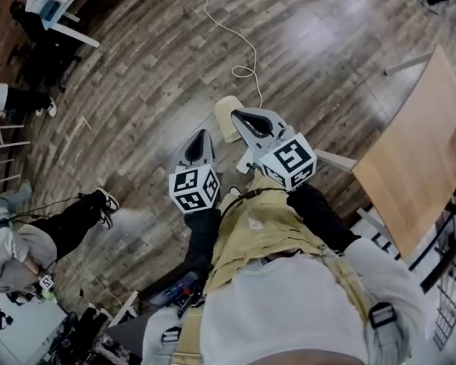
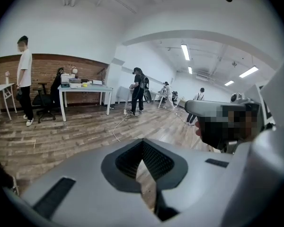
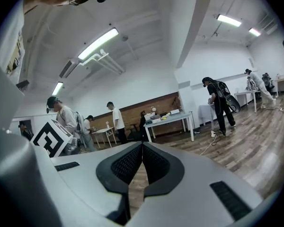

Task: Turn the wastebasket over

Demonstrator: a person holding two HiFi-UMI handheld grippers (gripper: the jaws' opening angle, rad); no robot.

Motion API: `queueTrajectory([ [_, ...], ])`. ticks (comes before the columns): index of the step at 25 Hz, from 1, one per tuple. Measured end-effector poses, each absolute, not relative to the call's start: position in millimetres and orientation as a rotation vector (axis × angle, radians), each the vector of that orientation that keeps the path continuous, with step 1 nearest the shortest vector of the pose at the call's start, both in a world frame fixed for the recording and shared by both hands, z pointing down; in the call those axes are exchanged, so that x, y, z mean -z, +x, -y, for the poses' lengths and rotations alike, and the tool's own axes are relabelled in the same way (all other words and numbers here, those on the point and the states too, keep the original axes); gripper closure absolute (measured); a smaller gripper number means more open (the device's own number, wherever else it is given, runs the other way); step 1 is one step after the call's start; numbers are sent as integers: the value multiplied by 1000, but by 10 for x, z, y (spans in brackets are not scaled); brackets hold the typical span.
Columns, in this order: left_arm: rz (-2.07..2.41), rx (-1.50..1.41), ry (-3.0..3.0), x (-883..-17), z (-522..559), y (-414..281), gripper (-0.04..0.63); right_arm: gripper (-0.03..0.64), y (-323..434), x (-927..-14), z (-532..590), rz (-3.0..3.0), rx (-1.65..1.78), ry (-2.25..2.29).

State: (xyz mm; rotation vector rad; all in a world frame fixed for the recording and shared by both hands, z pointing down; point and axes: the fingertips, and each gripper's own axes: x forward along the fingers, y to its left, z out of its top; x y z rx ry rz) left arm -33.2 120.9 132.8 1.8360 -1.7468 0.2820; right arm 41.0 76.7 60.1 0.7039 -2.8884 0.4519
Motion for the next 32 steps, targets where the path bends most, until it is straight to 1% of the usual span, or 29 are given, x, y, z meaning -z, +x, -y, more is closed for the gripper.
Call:
queueTrajectory([
  [3, 1737, -337, 1796, -1365, -991, -98, 594, 595, 694, -712, -344, 2844, -515, 698],
  [6, 1741, -366, 1766, -1431, -801, -69, 594, 594, 865, -854, 67, 2802, -502, 696],
  [11, 1720, -392, 1689, -1844, -791, -315, 594, 595, 1040, -1243, 352, 2775, -471, 681],
  [14, 1697, -419, 1660, -2130, -727, -585, 594, 595, 975, -1489, 542, 2725, -436, 703],
  [17, 1659, -474, 1638, -2552, -725, -770, 594, 595, 873, -1878, 527, 2671, -492, 703],
  [21, 1613, -497, 1606, -3253, -753, -996, 594, 595, 614, -2831, 261, 2564, -542, 592],
  [25, 1580, -595, 1597, -4162, -862, -1212, 594, 595, 346, -4313, -53, 2398, -538, 422],
  [28, 1518, -681, 1605, -4827, -1097, -1182, 594, 594, 246, -5307, -367, 2297, -517, 285],
  [32, 1444, -766, 1630, -5540, -1372, -1070, 594, 594, 181, -6337, -711, 2174, -393, 85],
])
